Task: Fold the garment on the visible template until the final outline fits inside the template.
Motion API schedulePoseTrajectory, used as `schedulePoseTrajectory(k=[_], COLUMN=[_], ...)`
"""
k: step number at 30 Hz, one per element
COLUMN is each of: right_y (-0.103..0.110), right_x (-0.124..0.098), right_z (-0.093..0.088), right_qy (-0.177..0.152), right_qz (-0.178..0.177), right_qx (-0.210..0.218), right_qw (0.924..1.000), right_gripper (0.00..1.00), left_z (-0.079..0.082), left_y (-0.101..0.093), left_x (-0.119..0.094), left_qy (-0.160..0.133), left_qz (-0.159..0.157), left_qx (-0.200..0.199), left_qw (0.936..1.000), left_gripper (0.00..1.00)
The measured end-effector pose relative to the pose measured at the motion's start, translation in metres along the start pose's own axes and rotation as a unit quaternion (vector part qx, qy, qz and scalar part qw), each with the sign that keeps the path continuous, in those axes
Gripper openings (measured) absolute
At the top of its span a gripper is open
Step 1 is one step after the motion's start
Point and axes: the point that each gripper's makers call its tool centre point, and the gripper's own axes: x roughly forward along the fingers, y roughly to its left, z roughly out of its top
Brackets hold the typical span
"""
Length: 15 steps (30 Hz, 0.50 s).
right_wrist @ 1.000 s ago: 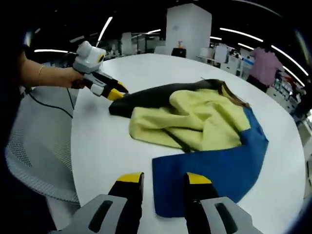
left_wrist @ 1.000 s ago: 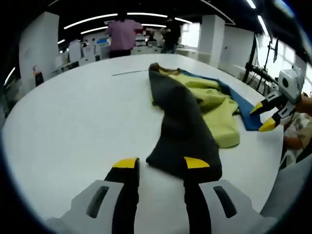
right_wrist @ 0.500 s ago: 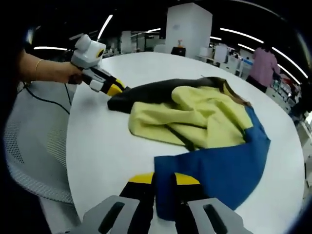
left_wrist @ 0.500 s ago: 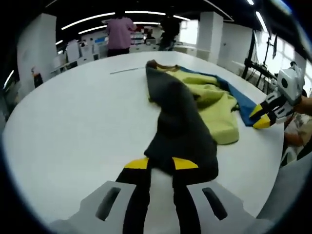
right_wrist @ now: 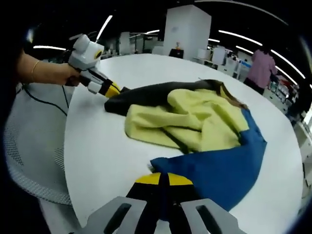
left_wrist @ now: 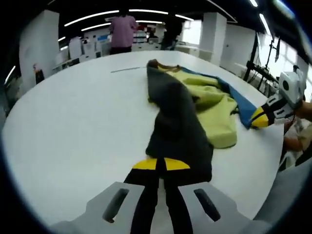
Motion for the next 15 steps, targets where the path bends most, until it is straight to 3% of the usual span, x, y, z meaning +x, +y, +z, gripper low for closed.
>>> schedulePoseTrajectory(k=[7, 11, 15], right_y=[-0.044, -0.066, -0.093], right_x=[-0.032, -0.051, -0.067], right_z=[0.028, 0.046, 0.05], right_qy=[-0.049, -0.085, -0.098], right_qz=[-0.044, -0.05, -0.062], right_qx=[0.063, 0.081, 0.119], right_qw=[0.9958, 0.9918, 0.9861], right_gripper=[0.0, 0.0, 0.0], left_z=[0.03, 0.044, 0.055], left_y=[0.013, 0.022, 0.039], left_x=[-0.014, -0.021, -0.026], left_qy=[-0.036, -0.045, -0.05], left_qz=[0.016, 0.027, 0.047], left_qx=[0.007, 0.01, 0.008], left_qw=[0.9992, 0.9985, 0.9976], left_gripper=[0.0, 0.0, 0.0])
